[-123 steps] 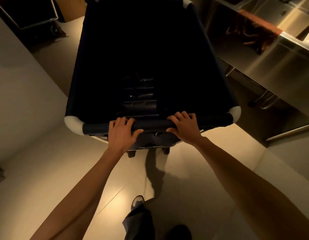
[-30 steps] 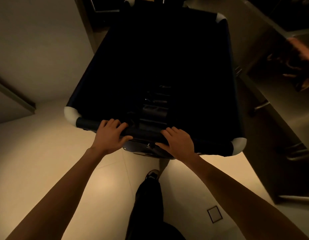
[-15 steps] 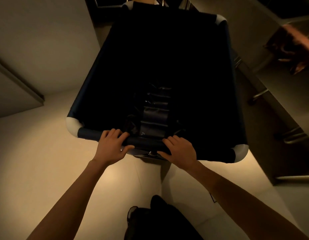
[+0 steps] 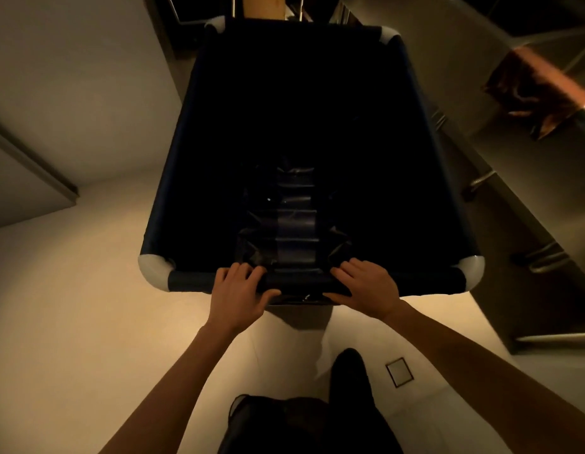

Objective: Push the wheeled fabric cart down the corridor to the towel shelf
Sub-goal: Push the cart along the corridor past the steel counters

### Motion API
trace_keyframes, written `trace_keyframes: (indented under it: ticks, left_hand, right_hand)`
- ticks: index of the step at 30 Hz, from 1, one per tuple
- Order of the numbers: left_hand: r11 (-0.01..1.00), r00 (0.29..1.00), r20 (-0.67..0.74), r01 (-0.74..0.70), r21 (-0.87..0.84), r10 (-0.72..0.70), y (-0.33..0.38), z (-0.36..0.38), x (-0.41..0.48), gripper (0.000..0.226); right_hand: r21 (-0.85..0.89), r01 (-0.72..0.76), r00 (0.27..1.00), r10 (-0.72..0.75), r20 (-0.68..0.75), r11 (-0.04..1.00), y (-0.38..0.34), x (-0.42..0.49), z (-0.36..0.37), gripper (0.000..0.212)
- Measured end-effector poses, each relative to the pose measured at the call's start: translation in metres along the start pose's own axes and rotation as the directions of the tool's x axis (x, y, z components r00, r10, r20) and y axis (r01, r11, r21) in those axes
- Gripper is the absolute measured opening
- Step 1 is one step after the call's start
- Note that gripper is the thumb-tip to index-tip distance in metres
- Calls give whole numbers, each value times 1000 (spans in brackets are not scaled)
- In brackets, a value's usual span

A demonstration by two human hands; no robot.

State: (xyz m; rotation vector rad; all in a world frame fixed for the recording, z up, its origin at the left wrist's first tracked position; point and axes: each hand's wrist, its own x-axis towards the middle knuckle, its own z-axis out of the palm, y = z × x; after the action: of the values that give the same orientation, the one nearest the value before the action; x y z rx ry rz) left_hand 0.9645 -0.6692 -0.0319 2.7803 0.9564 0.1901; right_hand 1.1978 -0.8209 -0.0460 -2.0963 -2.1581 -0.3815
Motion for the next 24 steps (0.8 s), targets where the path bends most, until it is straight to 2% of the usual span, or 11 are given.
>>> trace_keyframes:
  ticks: [6, 11, 24]
  left_hand:
    - [997, 996, -47, 71, -4, -71, 57, 22, 46, 57]
    - [993, 990, -78, 114, -25, -116, 87, 34, 99, 69]
    - [974, 971, -93, 225, 18, -222, 92, 40, 234, 74]
  right_hand:
    - [-8, 115, 993, -114, 35, 993, 88, 1, 1, 44]
    - [-4, 183, 983, -183, 25, 983, 157, 22, 10, 42]
    - [54, 295, 956, -295, -10, 954, 274, 117, 46, 42]
